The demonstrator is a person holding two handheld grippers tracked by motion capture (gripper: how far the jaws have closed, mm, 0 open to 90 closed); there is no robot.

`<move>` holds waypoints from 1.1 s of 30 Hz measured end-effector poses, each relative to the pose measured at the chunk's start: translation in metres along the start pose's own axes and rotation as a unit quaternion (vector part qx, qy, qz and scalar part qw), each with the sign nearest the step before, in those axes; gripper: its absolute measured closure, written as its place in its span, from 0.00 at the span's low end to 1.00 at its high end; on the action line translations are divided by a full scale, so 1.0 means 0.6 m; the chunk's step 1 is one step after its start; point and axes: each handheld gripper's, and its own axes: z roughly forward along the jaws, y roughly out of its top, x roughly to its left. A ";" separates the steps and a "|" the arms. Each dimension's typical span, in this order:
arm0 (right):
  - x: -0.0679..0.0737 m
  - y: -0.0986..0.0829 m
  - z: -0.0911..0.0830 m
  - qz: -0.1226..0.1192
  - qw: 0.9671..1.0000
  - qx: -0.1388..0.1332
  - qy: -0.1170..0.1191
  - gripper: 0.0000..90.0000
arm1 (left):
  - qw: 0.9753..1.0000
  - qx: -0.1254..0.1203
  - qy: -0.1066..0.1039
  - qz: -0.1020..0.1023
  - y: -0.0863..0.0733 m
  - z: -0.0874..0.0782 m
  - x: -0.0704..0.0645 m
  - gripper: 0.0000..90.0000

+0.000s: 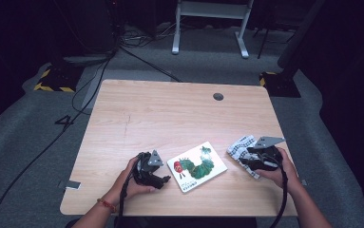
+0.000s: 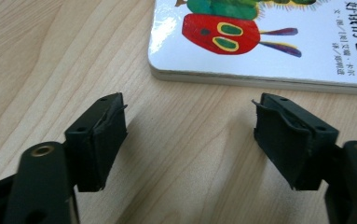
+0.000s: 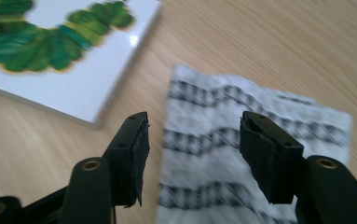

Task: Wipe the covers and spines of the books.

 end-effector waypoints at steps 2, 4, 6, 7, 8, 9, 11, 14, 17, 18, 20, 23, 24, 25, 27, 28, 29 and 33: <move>0.016 0.010 0.005 -0.019 1.000 -0.007 0.024 0.47 | 1.000 -0.001 -0.005 0.006 0.001 0.001 -0.005 0.29; 0.031 0.016 0.010 -0.034 0.999 -0.005 0.041 0.47 | 1.000 -0.001 -0.008 0.018 0.002 0.001 -0.013 0.33; 0.047 0.019 0.017 -0.045 0.997 -0.002 0.066 0.46 | 1.000 -0.001 -0.001 0.016 0.006 0.003 -0.016 0.35; 0.053 0.020 0.020 -0.052 0.996 0.004 0.067 0.45 | 1.000 -0.001 -0.001 0.015 0.006 0.004 -0.017 0.35; 0.057 0.020 0.021 -0.055 0.996 0.007 0.064 0.44 | 1.000 -0.002 0.002 0.013 0.007 0.005 -0.015 0.34; 0.061 0.020 0.023 -0.054 0.996 0.008 0.066 0.44 | 1.000 -0.002 0.004 0.008 0.007 0.006 -0.013 0.33; 0.065 0.017 0.027 -0.049 0.996 0.009 0.074 0.43 | 1.000 -0.003 0.009 0.001 0.008 0.008 -0.010 0.31; 0.067 0.010 0.034 -0.045 0.996 0.017 0.070 0.41 | 1.000 -0.007 0.020 -0.003 0.009 0.010 -0.008 0.30; 0.066 0.005 0.041 -0.041 0.996 0.025 0.071 0.41 | 1.000 -0.008 0.020 -0.007 0.011 0.012 -0.004 0.29; 0.067 0.005 0.043 -0.041 0.996 0.027 0.072 0.41 | 1.000 -0.008 0.020 -0.009 0.011 0.012 -0.004 0.29; 0.071 0.005 0.047 -0.044 0.996 0.031 0.073 0.41 | 1.000 -0.011 0.018 -0.011 0.011 0.014 -0.003 0.29; 0.078 0.007 0.054 -0.053 0.995 0.039 0.072 0.40 | 1.000 -0.011 0.016 -0.012 0.011 0.014 -0.004 0.29; 0.079 0.008 0.055 -0.053 0.995 0.040 0.072 0.40 | 1.000 -0.010 0.016 -0.011 0.011 0.014 -0.005 0.29; 0.079 0.008 0.058 -0.054 0.995 0.040 0.074 0.40 | 1.000 -0.011 0.016 -0.010 0.012 0.014 -0.005 0.29; 0.080 0.009 0.061 -0.054 0.995 0.044 0.078 0.40 | 1.000 -0.009 0.015 -0.009 0.012 0.014 -0.006 0.29; 0.081 0.009 0.063 -0.057 0.994 0.047 0.081 0.40 | 1.000 -0.006 0.014 -0.006 0.013 0.014 -0.007 0.29; 0.083 0.009 0.064 -0.057 0.994 0.050 0.083 0.40 | 1.000 -0.004 0.014 -0.006 0.013 0.013 -0.008 0.29; 0.090 0.013 0.067 -0.061 0.993 0.055 0.089 0.39 | 1.000 -0.002 0.011 -0.006 0.012 0.012 -0.008 0.29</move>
